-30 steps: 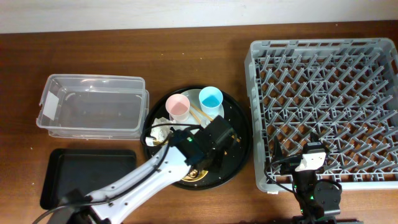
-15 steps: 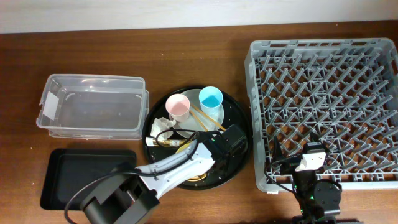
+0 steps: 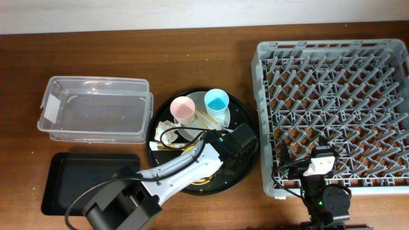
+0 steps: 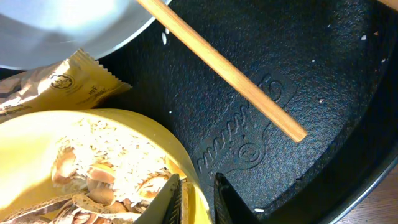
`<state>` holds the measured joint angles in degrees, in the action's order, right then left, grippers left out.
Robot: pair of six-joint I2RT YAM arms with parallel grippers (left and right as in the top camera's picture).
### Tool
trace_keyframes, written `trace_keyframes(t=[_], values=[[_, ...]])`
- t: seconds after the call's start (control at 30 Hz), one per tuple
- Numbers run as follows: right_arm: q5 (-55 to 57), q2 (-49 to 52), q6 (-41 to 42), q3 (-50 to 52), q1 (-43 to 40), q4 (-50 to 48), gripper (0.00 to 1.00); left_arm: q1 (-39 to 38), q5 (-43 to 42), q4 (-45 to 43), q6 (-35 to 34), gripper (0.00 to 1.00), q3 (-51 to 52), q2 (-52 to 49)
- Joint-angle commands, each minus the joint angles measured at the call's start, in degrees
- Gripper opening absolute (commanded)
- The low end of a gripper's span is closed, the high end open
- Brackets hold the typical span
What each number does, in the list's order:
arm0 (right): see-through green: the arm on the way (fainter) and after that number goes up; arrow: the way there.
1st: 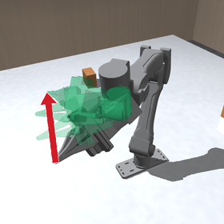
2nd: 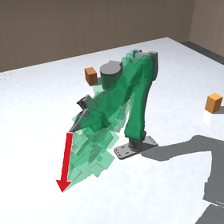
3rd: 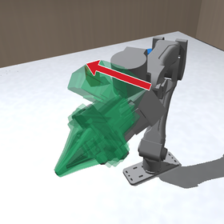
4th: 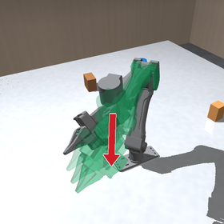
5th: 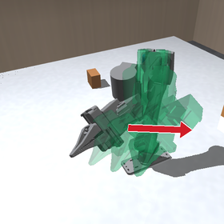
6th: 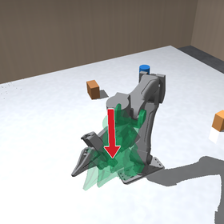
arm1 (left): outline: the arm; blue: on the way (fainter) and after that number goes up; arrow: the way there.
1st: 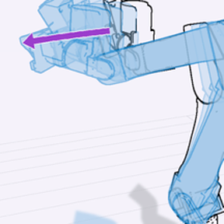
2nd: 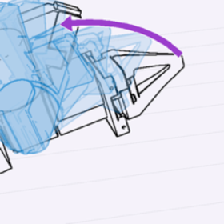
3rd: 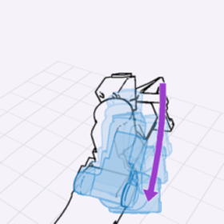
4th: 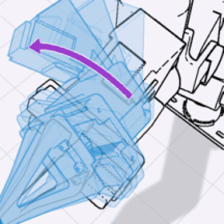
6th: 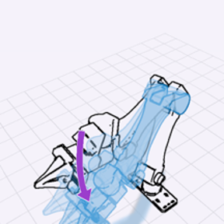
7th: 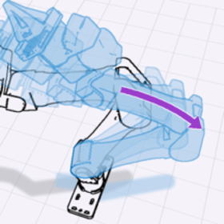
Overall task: Sort waste into correct bins and load items into the dishwasher rack
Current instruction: 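Grasp the yellow bowl rim with the left gripper and lift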
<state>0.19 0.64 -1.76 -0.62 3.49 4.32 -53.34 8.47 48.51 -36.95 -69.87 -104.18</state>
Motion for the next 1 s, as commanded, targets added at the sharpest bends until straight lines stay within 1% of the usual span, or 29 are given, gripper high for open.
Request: trace_keyframes(t=[0.0,0.1,0.17,0.27,0.3,0.4,0.47,0.57,0.67,0.77,0.83,0.87,0.93,0.97], values=[[0.52,-0.33,0.28,0.31,0.31,0.35,0.98,-0.13,0.92,0.33,0.09,0.18,-0.87,-0.17],[0.52,-0.33,0.28,0.31,0.31,0.35,0.98,-0.24,0.35,0.11,0.07,0.17,0.44,-0.17],[0.52,-0.33,0.28,0.31,0.31,0.35,0.98,-0.90,-0.74,-0.09,0.04,0.11,0.46,-0.22],[0.52,-0.33,0.28,0.31,0.31,0.35,0.98,-2.43,0.13,-0.07,0.07,0.11,0.52,-0.66],[0.52,-0.33,0.28,0.31,0.31,0.35,0.98,-2.75,1.90,-0.02,0.04,0.11,0.52,-0.94],[0.52,-0.33,0.28,0.31,0.31,0.35,0.98,-2.75,1.90,-0.04,0.07,0.12,0.81,-0.94],[0.52,-0.33,0.28,0.31,0.31,0.35,0.98,-2.73,2.12,-0.09,0.07,0.19,1.57,-0.94],[0.52,-0.33,0.28,0.31,0.31,0.35,0.98,-2.75,2.05,-0.33,0.04,0.18,1.64,-0.94],[0.52,-0.33,0.28,0.31,0.31,0.35,0.98,-2.75,2.03,-0.24,0.07,0.04,1.64,-0.94],[0.52,-0.33,0.28,0.31,0.31,0.35,0.98,-2.75,1.60,0.17,0.07,0.04,1.64,-0.92],[0.52,-0.33,0.31,0.31,0.31,0.35,0.98,-2.73,-0.76,1.60,0.09,0.00,1.55,-0.90],[0.52,-0.33,0.28,0.31,0.31,0.35,0.98,-2.73,-0.70,2.36,0.09,0.01,1.31,-0.79],[0.52,-0.33,0.28,0.31,0.31,0.35,0.98,-2.40,-0.74,4.81,0.09,0.00,0.13,-0.15],[0.52,-0.33,0.28,0.31,0.31,0.35,0.98,-1.86,-0.70,8.02,0.11,0.01,-1.66,1.09]])
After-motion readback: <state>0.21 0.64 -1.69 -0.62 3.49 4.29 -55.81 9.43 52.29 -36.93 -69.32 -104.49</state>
